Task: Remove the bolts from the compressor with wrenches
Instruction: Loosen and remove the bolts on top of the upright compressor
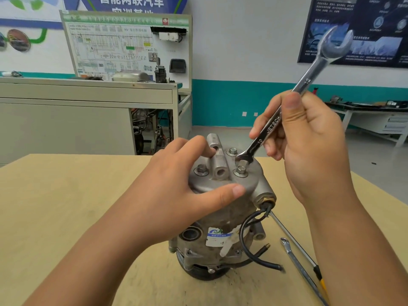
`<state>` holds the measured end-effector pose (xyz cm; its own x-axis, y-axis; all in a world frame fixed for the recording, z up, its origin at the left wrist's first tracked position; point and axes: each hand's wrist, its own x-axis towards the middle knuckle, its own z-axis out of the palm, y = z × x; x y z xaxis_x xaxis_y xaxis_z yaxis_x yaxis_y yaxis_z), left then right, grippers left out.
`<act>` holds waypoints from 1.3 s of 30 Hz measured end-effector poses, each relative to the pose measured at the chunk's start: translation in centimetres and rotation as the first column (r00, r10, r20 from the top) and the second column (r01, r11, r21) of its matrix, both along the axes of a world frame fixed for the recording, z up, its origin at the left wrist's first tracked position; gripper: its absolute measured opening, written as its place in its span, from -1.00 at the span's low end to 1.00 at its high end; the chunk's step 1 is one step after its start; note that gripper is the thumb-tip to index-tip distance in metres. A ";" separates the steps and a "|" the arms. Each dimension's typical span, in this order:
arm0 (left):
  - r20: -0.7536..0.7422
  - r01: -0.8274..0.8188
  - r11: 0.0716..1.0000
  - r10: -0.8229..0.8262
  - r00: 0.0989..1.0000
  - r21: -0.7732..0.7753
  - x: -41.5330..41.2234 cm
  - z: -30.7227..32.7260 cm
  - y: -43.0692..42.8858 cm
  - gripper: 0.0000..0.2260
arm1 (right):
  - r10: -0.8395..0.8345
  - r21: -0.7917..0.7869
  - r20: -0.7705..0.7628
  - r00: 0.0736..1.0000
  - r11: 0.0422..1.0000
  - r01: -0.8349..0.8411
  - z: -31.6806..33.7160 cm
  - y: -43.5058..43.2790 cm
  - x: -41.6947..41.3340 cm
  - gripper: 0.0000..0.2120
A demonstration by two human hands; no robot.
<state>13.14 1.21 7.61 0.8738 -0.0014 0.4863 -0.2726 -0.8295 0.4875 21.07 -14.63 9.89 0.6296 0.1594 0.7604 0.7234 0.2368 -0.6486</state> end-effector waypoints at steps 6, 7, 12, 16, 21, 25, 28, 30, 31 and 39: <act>0.007 -0.001 1.000 0.001 1.000 0.001 0.0 -0.1 0.0 -0.52 | 0.054 -0.011 -0.017 0.998 0.998 -0.054 0.1 0.4 0.2 -0.72; 0.008 -0.003 1.000 0.003 1.000 0.006 0.0 -0.1 0.1 -0.51 | 0.054 -0.008 -0.017 0.998 0.998 -0.054 0.1 0.4 0.3 -0.72; 0.021 -0.008 1.000 0.008 1.000 0.014 0.1 -0.2 0.1 -0.49 | 0.012 -0.003 -0.007 1.000 1.000 -0.012 0.1 0.8 0.3 -0.71; 0.021 -0.008 1.000 0.008 1.000 0.014 0.1 -0.2 0.1 -0.49 | 0.018 0.007 -0.023 1.000 1.000 -0.018 0.1 1.0 0.5 -0.71; 0.024 -0.013 1.000 0.013 1.000 0.024 0.2 -0.2 0.1 -0.49 | 0.006 -0.043 -0.060 0.998 0.999 -0.008 0.4 1.4 1.1 -0.69; 0.023 -0.014 1.000 0.014 1.000 0.022 0.2 -0.2 0.1 -0.49 | 0.064 0.036 -0.109 0.992 0.998 -0.061 0.8 1.5 1.2 -0.67; 0.019 -0.007 1.000 0.007 1.000 0.008 0.0 -0.2 0.1 -0.47 | 0.276 0.181 -0.179 0.944 0.953 -0.244 1.1 1.6 1.1 -0.69; 0.016 -0.001 1.000 0.001 1.000 -0.008 0.0 -0.2 0.1 -0.48 | 0.463 0.292 -0.203 0.863 0.870 -0.398 1.4 1.8 1.0 -0.71; 0.016 0.000 1.000 0.000 1.000 -0.011 0.0 -0.1 0.0 -0.49 | 0.540 0.348 -0.209 0.816 0.821 -0.454 1.4 1.8 1.0 -0.73; 0.016 -0.003 1.000 0.003 1.000 -0.004 0.0 -0.1 0.0 -0.48 | 0.674 0.471 -0.286 0.681 0.718 -0.513 1.8 1.9 1.3 -0.54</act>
